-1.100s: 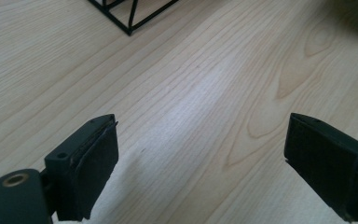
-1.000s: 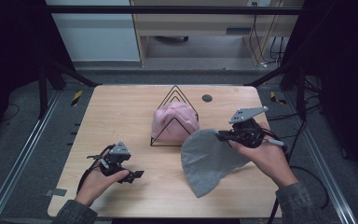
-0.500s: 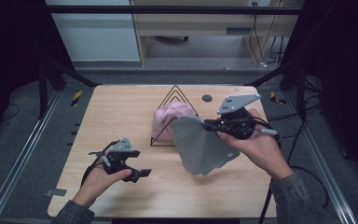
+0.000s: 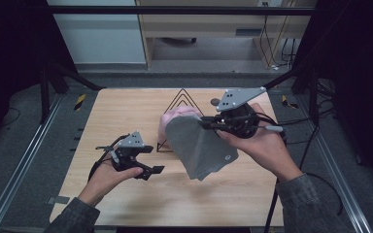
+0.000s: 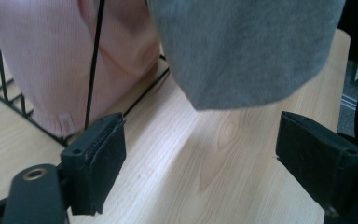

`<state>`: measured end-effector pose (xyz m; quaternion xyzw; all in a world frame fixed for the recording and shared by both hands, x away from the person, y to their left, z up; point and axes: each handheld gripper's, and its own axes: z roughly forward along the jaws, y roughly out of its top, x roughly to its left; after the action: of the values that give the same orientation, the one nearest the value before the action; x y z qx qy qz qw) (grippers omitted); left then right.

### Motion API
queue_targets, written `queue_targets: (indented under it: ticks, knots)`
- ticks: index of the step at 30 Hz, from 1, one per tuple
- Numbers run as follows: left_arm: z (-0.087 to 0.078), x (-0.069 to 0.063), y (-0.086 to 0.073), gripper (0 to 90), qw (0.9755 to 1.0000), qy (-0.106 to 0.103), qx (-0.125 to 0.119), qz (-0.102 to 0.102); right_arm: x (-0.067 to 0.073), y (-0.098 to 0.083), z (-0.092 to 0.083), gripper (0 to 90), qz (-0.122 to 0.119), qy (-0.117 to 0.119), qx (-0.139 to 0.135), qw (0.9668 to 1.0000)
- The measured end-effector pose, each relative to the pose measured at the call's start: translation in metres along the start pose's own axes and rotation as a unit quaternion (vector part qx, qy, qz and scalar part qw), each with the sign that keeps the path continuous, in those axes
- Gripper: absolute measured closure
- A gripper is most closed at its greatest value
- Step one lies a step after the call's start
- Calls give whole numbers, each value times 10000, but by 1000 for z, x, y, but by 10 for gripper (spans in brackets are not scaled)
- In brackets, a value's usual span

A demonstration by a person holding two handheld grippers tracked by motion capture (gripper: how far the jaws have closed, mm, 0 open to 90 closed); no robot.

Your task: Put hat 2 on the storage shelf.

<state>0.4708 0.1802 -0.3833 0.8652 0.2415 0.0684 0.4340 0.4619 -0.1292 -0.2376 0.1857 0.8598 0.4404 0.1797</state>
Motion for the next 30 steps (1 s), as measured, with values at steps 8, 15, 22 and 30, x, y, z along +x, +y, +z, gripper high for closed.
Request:
queue_targets:
  ticks: [8, 15, 22, 30]
  knots:
    - [3, 3, 25, 212, 9998, -32, -98, 192, 2, 11, 2, 850, -61, 31, -55, 10000]
    - [8, 13, 38, 259, 9998, -53, -164, 67, 2, 14, 7, 850, -71, 60, -43, 9999]
    - [22, 19, 43, 546, 9995, -241, -218, 30, -1, 10, 12, 850, -17, 48, -6, 10000]
    - [6, 20, 57, 871, 9996, -6, -274, -45, -19, -5, 4, 850, 272, -215, -49, 9994]
